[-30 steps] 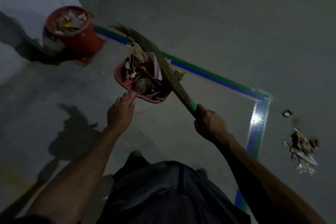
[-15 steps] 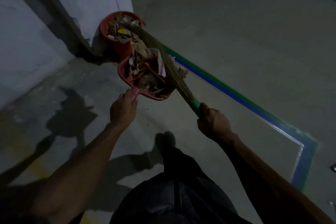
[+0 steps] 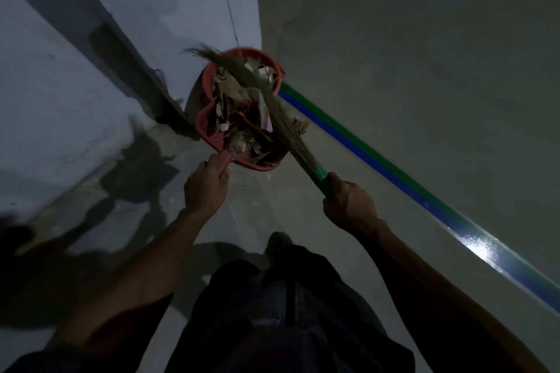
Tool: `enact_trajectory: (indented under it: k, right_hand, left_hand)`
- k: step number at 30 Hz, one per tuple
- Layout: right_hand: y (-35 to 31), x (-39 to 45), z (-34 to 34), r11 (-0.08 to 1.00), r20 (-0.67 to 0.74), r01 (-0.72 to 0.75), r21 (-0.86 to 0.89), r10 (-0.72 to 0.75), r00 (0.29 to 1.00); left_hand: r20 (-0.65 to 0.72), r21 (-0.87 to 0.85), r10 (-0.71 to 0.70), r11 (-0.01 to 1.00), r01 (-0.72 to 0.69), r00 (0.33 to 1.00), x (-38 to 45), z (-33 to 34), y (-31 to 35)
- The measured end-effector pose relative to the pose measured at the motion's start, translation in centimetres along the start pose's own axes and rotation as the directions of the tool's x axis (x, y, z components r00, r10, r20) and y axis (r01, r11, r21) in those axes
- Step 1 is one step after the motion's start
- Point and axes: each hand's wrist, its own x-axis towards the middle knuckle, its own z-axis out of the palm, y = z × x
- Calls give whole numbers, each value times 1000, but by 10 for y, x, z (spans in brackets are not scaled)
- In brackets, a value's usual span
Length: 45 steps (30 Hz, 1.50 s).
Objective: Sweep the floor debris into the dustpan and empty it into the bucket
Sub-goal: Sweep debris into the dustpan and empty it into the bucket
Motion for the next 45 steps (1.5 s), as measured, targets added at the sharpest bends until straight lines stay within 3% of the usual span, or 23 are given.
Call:
enact_trajectory:
  k: [7, 13, 24, 36, 45]
  right_hand:
    - [-60, 106, -29, 999, 48, -46, -6, 46, 998]
    - [-110, 211, -28, 991, 52, -132, 27, 131, 990]
    - [-201, 353, -25, 931, 162, -357, 72, 342, 926]
    - [-214, 433, 6, 871, 209, -483, 96, 456, 865]
    - [-218, 407, 17, 828, 186, -545, 127, 520, 834]
  left_hand:
    - [42, 13, -17, 1000, 17, 999, 129, -21, -24]
    - [160, -43, 38, 999, -32, 986, 266, -24, -57]
    - [414, 183, 109, 963, -199, 904, 474, -41, -84]
    - [555, 278, 177, 881, -382, 813, 583, -16, -82]
    - [538, 412, 194, 789, -457, 820, 598, -42, -73]
